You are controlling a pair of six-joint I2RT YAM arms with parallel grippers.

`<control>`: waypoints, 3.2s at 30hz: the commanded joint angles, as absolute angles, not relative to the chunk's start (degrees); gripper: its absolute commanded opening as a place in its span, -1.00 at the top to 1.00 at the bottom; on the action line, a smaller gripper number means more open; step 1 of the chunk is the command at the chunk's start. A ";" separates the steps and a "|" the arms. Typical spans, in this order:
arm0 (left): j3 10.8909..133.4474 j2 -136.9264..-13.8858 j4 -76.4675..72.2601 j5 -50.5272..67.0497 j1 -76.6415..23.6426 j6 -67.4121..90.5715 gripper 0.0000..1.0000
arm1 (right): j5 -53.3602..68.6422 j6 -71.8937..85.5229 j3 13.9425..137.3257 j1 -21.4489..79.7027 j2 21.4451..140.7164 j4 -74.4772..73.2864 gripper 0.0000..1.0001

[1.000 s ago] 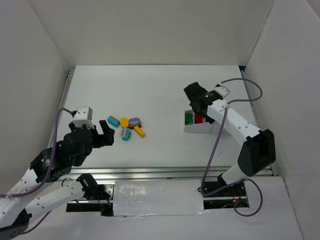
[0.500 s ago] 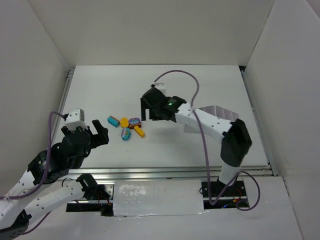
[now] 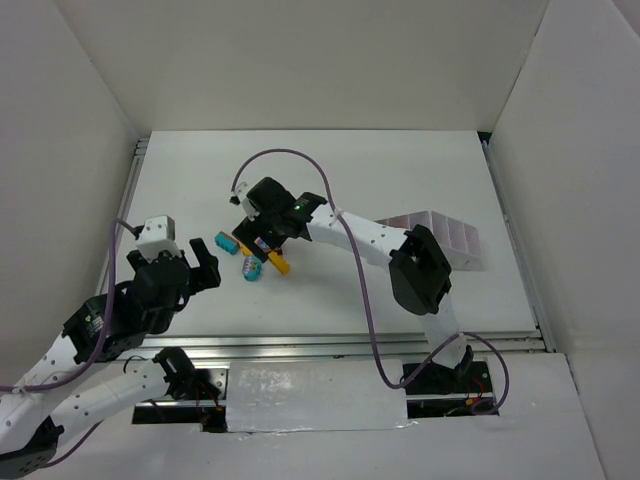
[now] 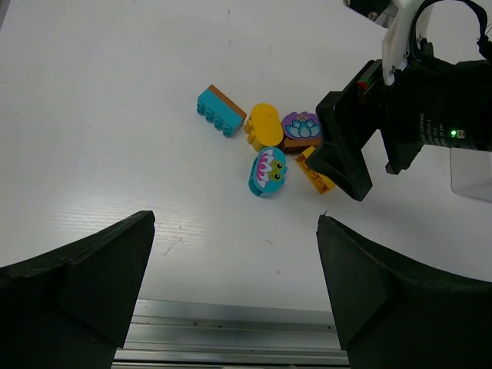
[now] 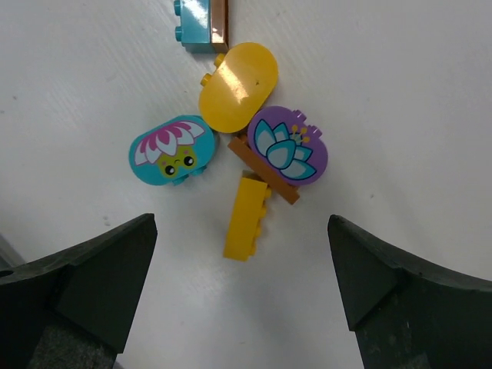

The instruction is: Sort the legos into containers by color

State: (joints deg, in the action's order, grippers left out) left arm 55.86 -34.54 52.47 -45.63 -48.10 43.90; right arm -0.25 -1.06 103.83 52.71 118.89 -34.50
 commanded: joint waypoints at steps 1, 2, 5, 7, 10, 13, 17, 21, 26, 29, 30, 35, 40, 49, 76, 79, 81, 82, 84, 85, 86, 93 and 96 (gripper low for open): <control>57.04 -34.37 51.68 -47.20 -48.34 44.03 -0.99 | 0.17 -15.26 106.61 51.86 121.63 -34.62 -0.99; 56.95 -34.28 51.59 -47.20 -48.34 43.86 -0.99 | 0.09 -16.25 107.39 51.77 122.42 -35.32 -0.99; 56.95 -33.93 51.33 -47.37 -48.34 43.51 -0.99 | 1.76 -19.77 110.56 50.80 126.11 -37.53 -0.99; 56.87 -33.75 51.24 -47.29 -48.34 43.42 -0.99 | 0.63 -21.88 109.69 50.63 126.47 -35.34 -0.99; 56.60 -33.92 49.84 -46.06 -48.43 42.46 -0.99 | 0.09 -23.37 109.95 50.54 127.61 -33.32 -0.99; 56.51 -34.98 49.39 -45.09 -48.34 41.22 -0.99 | -1.58 -24.34 109.60 50.62 128.32 -30.41 -0.99; 56.69 -35.86 49.22 -44.74 -48.34 40.69 -0.99 | -1.32 -25.31 111.53 50.36 130.60 -30.15 -0.99; 56.51 -35.34 48.78 -44.38 -48.34 40.17 -0.99 | 1.48 -25.40 115.13 50.10 133.32 -32.77 -0.99; 56.51 -34.63 48.60 -44.39 -48.34 40.08 -0.99 | 2.37 -24.79 117.77 50.01 135.97 -34.02 -0.98; 56.51 -34.72 48.60 -44.38 -48.43 40.08 -0.99 | 2.20 -24.70 118.39 49.92 136.76 -34.63 -0.90; 56.60 -34.63 48.69 -44.47 -48.34 40.08 -0.99 | 2.37 -24.61 118.82 49.83 137.19 -35.15 -0.82; 56.43 -34.37 48.52 -44.30 -48.34 39.99 -0.99 | 3.95 -23.38 118.74 48.52 137.02 -35.94 -0.44; 56.43 -34.10 48.60 -44.38 -48.34 40.08 -0.99 | 5.45 -21.80 117.60 47.64 136.41 -37.35 -0.40; 56.51 -34.28 48.60 -44.47 -48.34 40.08 -0.99 | 1.15 -16.98 109.52 45.27 131.75 -29.89 0.34; 60.92 -53.26 12.59 0.08 -48.08 52.73 -0.99 | -12.83 26.02 48.69 57.92 51.78 -2.37 1.00; 59.86 -53.35 10.90 1.14 -48.16 53.26 -0.99 | -15.29 25.84 49.30 60.02 50.98 -3.42 1.00; 59.59 -53.79 10.46 1.84 -48.16 53.35 -0.96 | -17.48 25.49 50.01 61.61 51.50 -4.30 1.00; 59.33 -54.05 10.20 2.02 -48.16 53.44 -0.95 | -17.84 25.31 50.88 62.13 51.76 -4.57 1.00; 59.06 -54.93 10.11 2.37 -48.16 53.44 -0.91 | -18.89 24.87 51.68 63.19 52.55 -4.31 1.00; 59.06 -55.28 10.46 2.72 -48.16 53.44 -0.84 | -20.64 24.61 52.11 63.89 52.82 -4.13 1.00; 59.15 -55.54 10.63 2.99 -48.16 53.44 -0.82 | -22.22 24.78 52.38 64.24 53.17 -4.13 1.00; 59.06 -56.78 12.65 2.37 -48.25 52.30 -0.41 | -27.34 26.02 52.82 64.42 53.27 -3.87 1.00; 59.15 -57.39 12.57 2.63 -48.34 51.60 0.35 | -27.59 26.28 53.17 64.51 53.78 -4.13 1.00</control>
